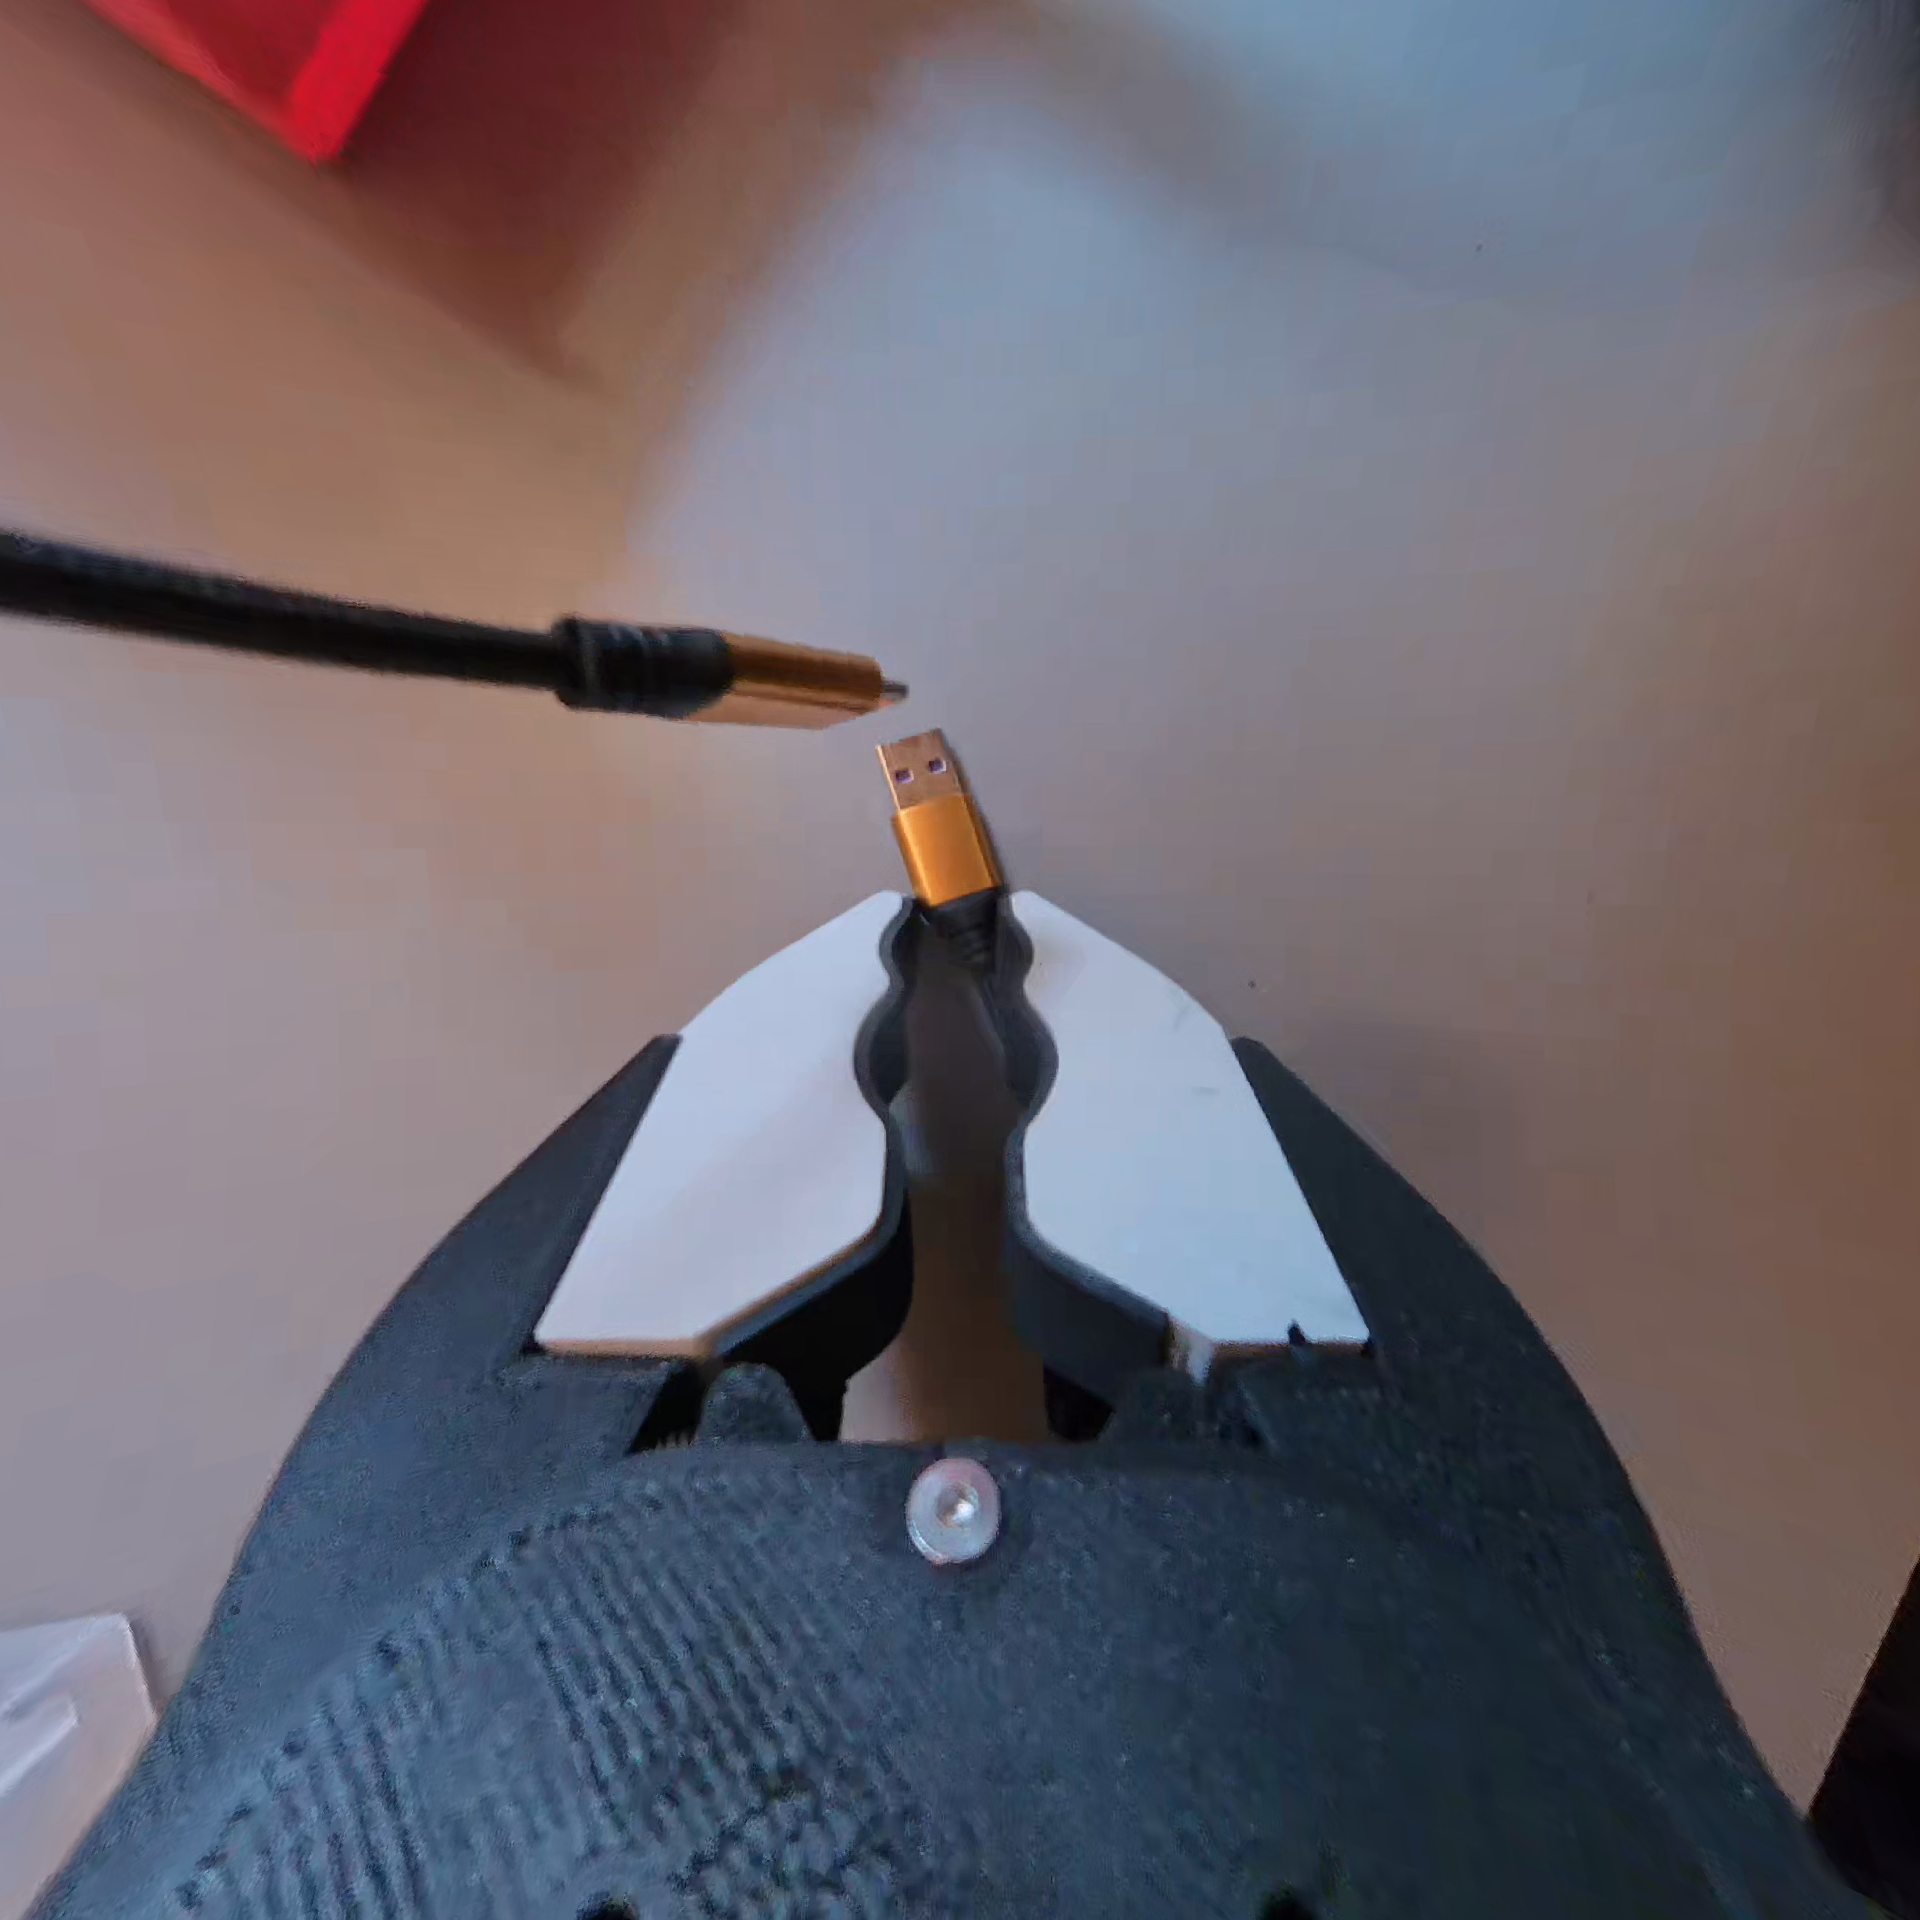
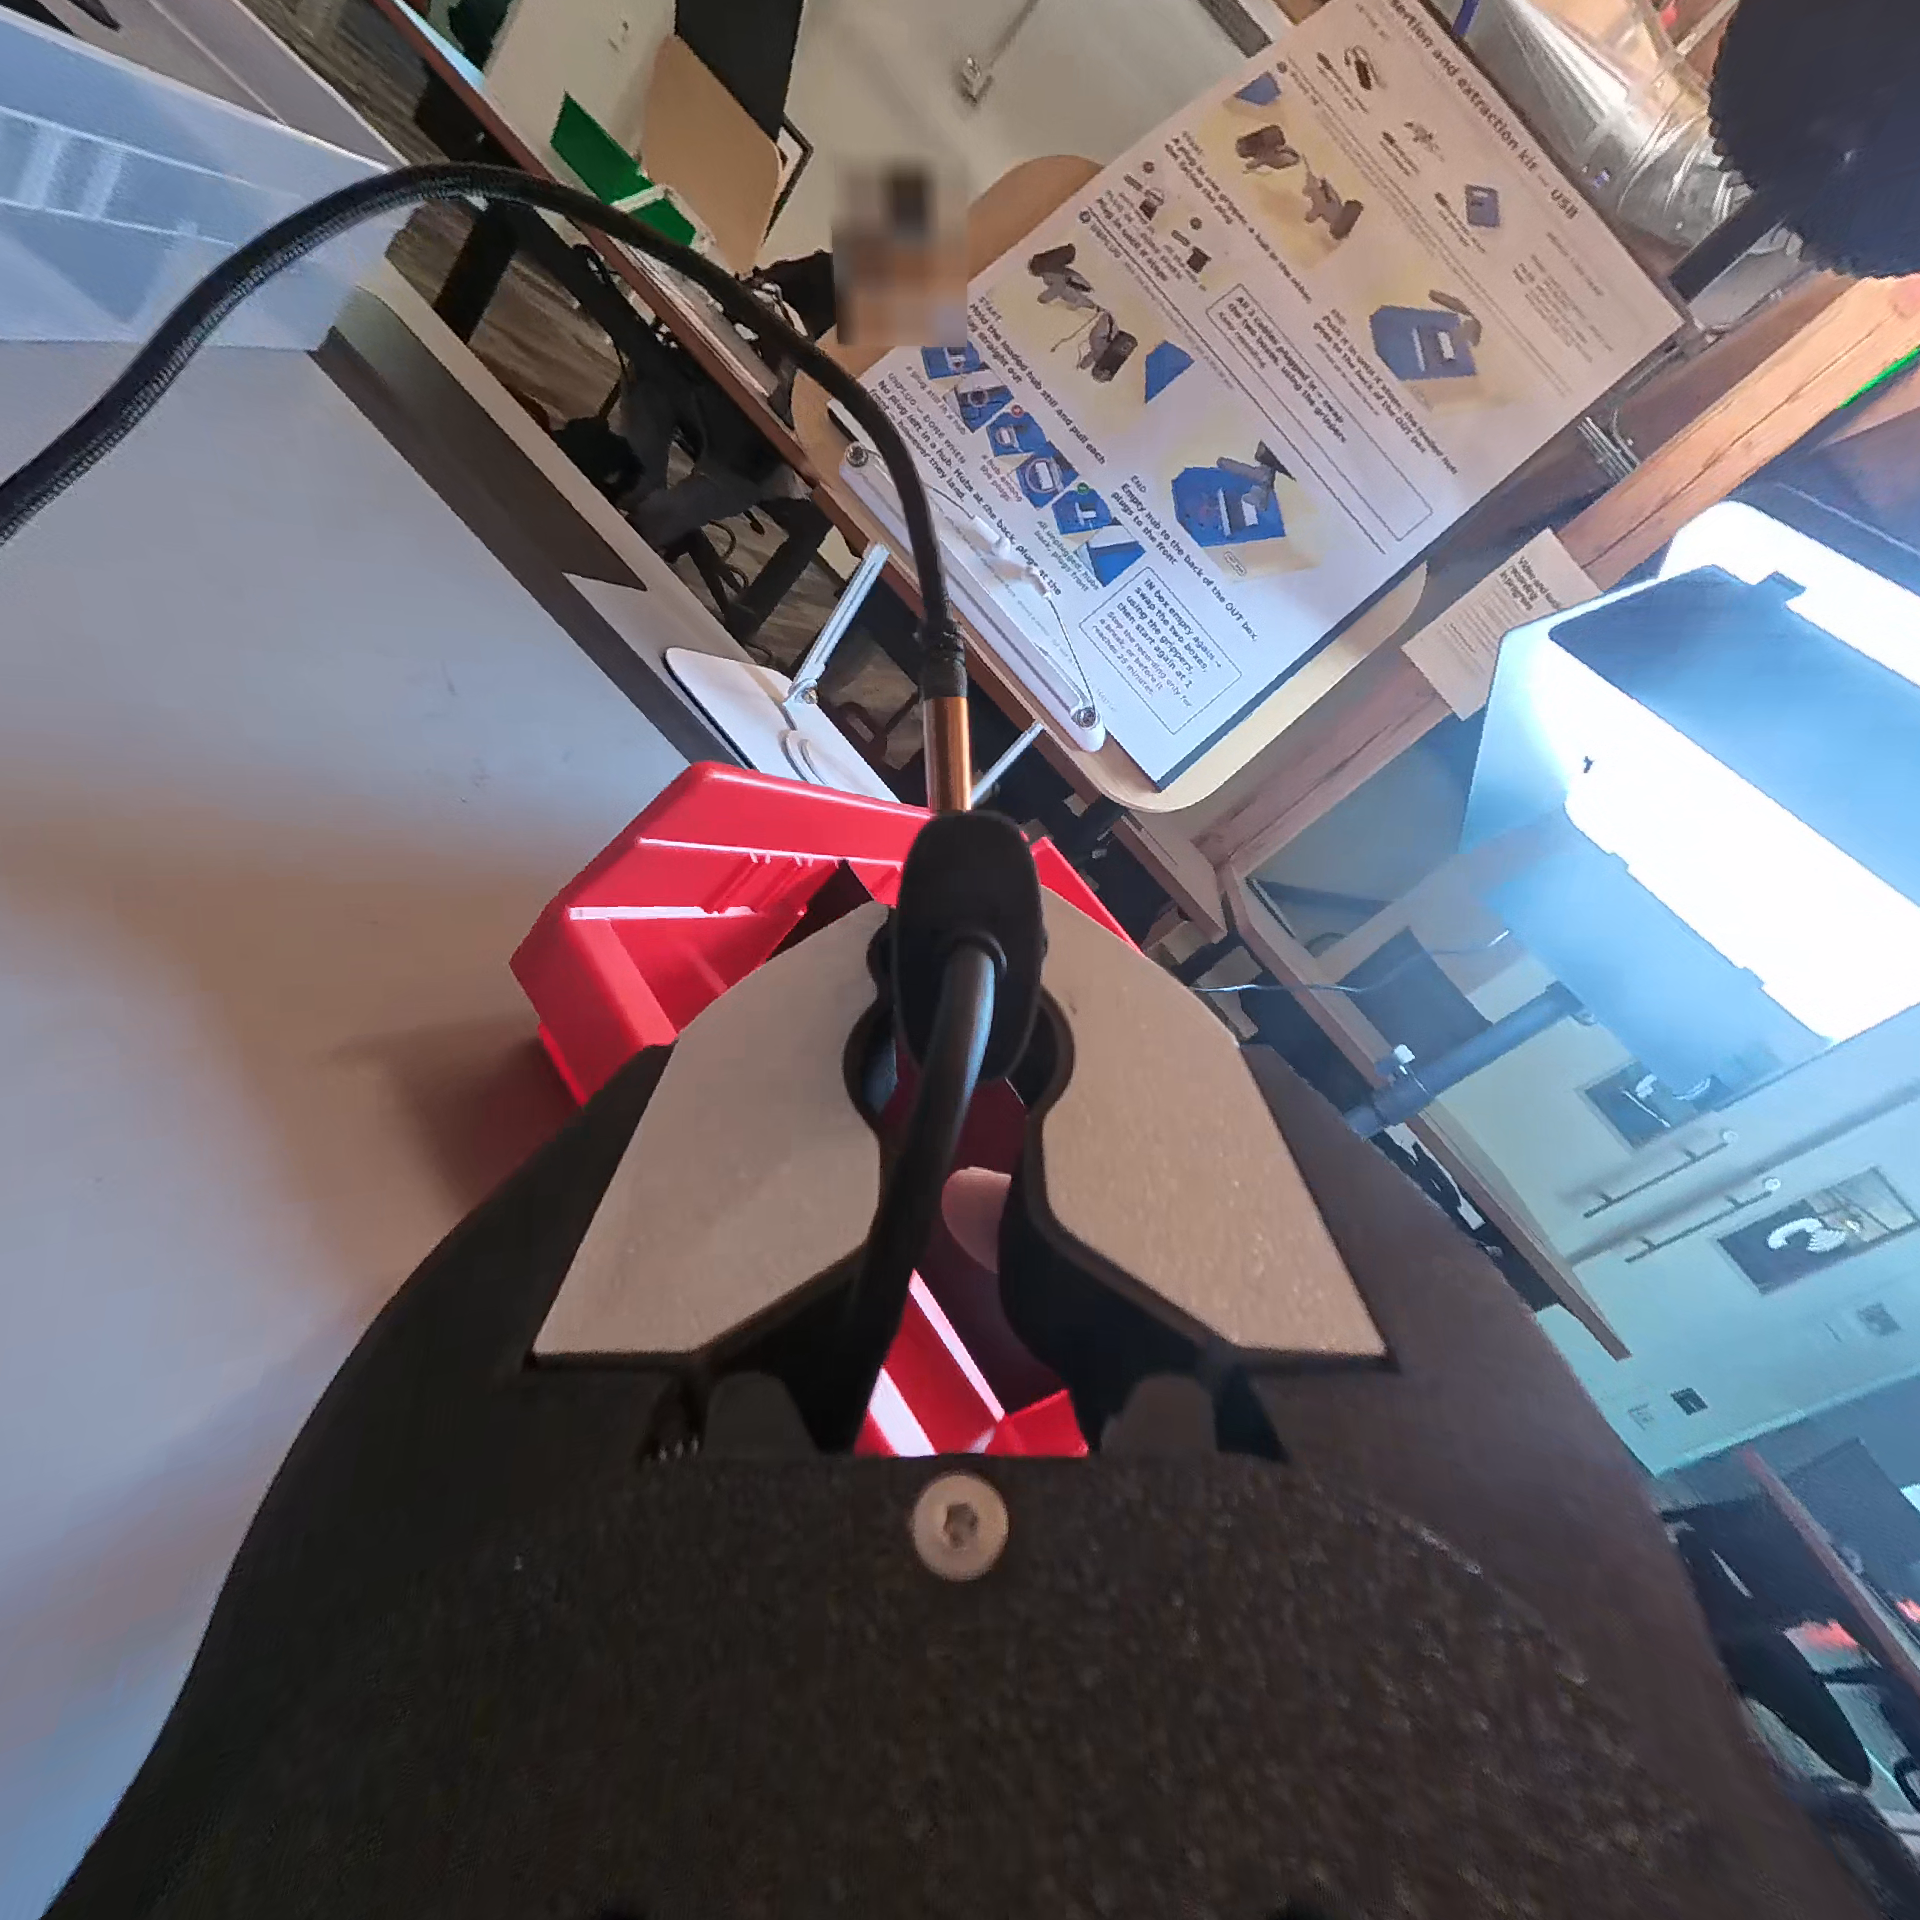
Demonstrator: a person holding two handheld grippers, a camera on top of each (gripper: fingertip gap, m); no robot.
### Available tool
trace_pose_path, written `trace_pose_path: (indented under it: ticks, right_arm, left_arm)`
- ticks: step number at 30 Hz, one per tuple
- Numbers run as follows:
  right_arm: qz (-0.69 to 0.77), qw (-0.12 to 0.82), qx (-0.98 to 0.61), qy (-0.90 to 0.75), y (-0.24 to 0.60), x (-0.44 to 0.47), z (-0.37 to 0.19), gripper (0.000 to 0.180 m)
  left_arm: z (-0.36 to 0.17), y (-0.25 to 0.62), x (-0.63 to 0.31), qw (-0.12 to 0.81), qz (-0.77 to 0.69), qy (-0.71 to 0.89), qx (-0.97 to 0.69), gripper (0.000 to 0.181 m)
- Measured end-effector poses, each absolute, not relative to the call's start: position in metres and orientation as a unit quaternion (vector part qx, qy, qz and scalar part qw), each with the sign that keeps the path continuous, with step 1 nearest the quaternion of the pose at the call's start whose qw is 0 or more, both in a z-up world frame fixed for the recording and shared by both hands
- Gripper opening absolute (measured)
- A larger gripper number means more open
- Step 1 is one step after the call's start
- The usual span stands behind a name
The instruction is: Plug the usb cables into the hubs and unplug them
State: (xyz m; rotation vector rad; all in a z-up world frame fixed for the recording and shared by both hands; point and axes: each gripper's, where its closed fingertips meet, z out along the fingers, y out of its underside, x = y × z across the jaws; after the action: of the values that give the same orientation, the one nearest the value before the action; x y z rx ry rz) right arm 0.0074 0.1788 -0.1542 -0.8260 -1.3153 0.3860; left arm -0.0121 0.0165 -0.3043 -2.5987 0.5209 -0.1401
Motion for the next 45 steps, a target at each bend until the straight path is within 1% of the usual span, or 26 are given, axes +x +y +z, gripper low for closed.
trace_pose_path:
  ticks: [1,2,4,7,9,11,13,19,26,38,41,45]
  right_arm:
    - [0.179,0.697,-0.364,-0.592,0.176,0.007,-0.154,0.017]
    - [0.184,0.696,-0.356,-0.595,0.172,0.006,-0.155,0.017]
    - [0.188,0.696,-0.339,-0.605,0.164,0.005,-0.156,0.017]
    - [0.193,0.692,-0.313,-0.621,0.15,0.001,-0.161,0.017]
    - [0.199,0.688,-0.292,-0.634,0.139,-0.001,-0.165,0.017]
    - [0.204,0.684,-0.259,-0.651,0.125,-0.002,-0.17,0.017]
    - [0.197,0.682,-0.221,-0.668,0.111,-0.003,-0.176,0.017]
    - [0.192,0.674,-0.149,-0.697,0.076,-0.003,-0.187,0.017]
    - [0.197,0.666,-0.15,-0.703,0.072,-0.003,-0.192,0.017]
    - [0.179,0.659,-0.155,-0.714,0.075,-0.008,-0.201,0.017]
    - [0.163,0.669,-0.177,-0.703,0.086,-0.009,-0.198,0.016]
    - [0.162,0.682,-0.223,-0.677,0.106,-0.009,-0.186,0.017]
  left_arm:
    - [-0.304,0.013,-0.008,0.236,-0.062,0.216,-0.945,0.014]
    - [-0.304,0.008,0.0,0.237,-0.084,0.245,-0.936,0.014]
    - [-0.288,-0.001,0.024,0.283,-0.19,0.263,-0.903,0.013]
    - [-0.239,-0.02,0.049,0.369,-0.35,0.284,-0.813,0.013]
    - [-0.205,-0.028,0.056,0.425,-0.404,0.288,-0.757,0.013]
    - [-0.182,-0.035,0.059,0.457,-0.437,0.289,-0.718,0.013]
    - [-0.178,-0.037,0.058,0.461,-0.436,0.291,-0.716,0.013]
    - [-0.194,-0.025,0.05,0.456,-0.392,0.271,-0.751,0.013]
    - [-0.204,-0.008,0.035,0.466,-0.335,0.218,-0.789,0.013]
    - [-0.203,0.0,0.018,0.489,-0.284,0.2,-0.8,0.013]
    - [-0.192,-0.003,0.018,0.505,-0.29,0.203,-0.787,0.013]
    - [-0.138,-0.022,0.028,0.547,-0.355,0.216,-0.726,0.013]
